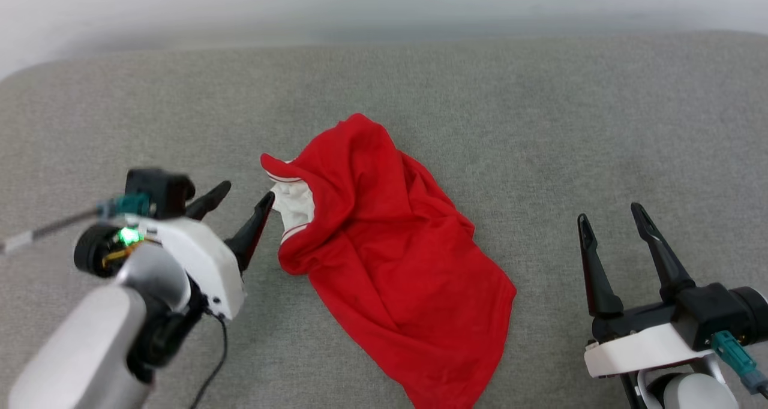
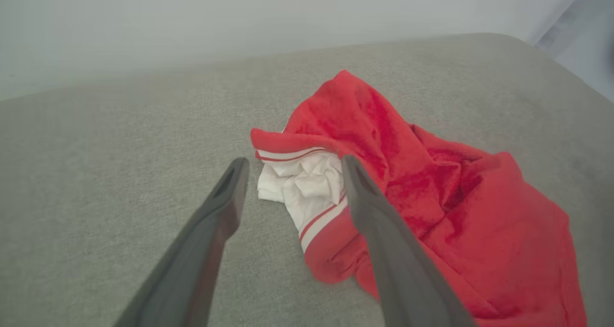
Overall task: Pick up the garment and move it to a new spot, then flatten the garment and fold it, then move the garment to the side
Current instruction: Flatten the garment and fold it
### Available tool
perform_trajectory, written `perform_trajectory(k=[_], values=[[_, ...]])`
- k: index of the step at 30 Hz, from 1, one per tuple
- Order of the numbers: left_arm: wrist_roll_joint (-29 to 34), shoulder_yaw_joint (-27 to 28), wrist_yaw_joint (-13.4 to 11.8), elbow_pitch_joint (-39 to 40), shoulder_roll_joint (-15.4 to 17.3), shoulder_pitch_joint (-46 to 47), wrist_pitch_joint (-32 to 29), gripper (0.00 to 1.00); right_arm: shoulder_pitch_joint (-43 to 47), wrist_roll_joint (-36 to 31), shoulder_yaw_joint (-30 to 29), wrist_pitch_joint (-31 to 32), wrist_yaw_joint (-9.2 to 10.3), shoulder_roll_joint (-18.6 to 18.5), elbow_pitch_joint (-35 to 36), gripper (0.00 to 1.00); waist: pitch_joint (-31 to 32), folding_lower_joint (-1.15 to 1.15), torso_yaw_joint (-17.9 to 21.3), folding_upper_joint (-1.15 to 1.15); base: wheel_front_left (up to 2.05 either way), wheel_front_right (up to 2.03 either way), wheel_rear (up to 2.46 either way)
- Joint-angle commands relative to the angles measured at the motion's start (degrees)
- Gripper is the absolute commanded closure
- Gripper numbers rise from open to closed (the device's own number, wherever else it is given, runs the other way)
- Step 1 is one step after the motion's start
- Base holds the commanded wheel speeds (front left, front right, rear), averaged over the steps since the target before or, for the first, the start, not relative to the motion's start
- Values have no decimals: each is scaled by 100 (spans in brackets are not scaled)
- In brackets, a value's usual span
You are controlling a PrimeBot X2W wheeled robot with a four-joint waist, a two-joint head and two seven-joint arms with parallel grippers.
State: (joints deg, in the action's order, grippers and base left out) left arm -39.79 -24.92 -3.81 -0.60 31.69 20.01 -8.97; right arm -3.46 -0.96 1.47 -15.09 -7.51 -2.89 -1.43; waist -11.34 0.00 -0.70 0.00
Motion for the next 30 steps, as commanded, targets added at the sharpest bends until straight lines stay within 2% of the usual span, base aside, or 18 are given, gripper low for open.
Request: perform_trajectory(k=[1, 4, 6, 11, 15, 20, 26, 27, 28, 29, 30], values=[[-129, -56, 126, -102, 131, 289, -471, 0, -95, 28, 11, -11, 4, 4, 32, 0, -188, 0, 68, 0, 0, 0, 0], [-522, -189, 298, -224, 224, 779, -1523, 0, -167, 37, -28, -11, 4, 3, 44, 0, -348, 0, 133, 0, 0, 0, 0], [-709, -222, 312, -310, 317, 1075, -2122, 0, -213, 34, -53, -11, 4, 4, 54, 0, -462, 0, 173, 0, 0, 0, 0], [-950, -369, 268, -641, 315, 1617, -3089, 0, -348, 47, -73, -11, 4, 4, 80, 0, -733, 0, 296, 0, 0, 0, 0], [-846, -451, 216, -974, 351, 1921, -3354, 0, -460, 88, -68, -11, 4, 4, 101, 0, -925, 0, 387, 0, 0, 0, 0], [-727, -508, 218, -1374, 363, 2162, -3396, 0, -520, 124, -31, -11, 4, 4, 104, 0, -1108, 0, 469, 0, 0, 0, 0], [-837, -532, 272, -1703, 119, 2234, -3318, 0, -581, 120, -55, -11, 4, 4, 118, 0, -1237, 0, 487, 0, 0, 0, 0], [-877, -558, 290, -1766, 69, 2205, -3361, 14, -587, 112, -59, -11, 4, 4, 114, 0, -1249, 0, 484, 0, 0, 0, 0], [-909, -613, 351, -1827, 54, 2163, -3430, 94, -593, 102, -58, -11, 4, 4, 104, 0, -1255, 0, 481, 0, 0, 0, 0], [-953, -659, 412, -1883, 40, 2121, -3484, 100, -596, 93, -54, -11, 4, 4, 91, 0, -1256, 0, 477, 0, 0, 0, 0], [-979, -648, 485, -2001, 8, 2066, -3387, 100, -592, 46, -42, -11, 4, 4, 58, 0, -1207, 0, 449, 0, 0, 0, 0]])
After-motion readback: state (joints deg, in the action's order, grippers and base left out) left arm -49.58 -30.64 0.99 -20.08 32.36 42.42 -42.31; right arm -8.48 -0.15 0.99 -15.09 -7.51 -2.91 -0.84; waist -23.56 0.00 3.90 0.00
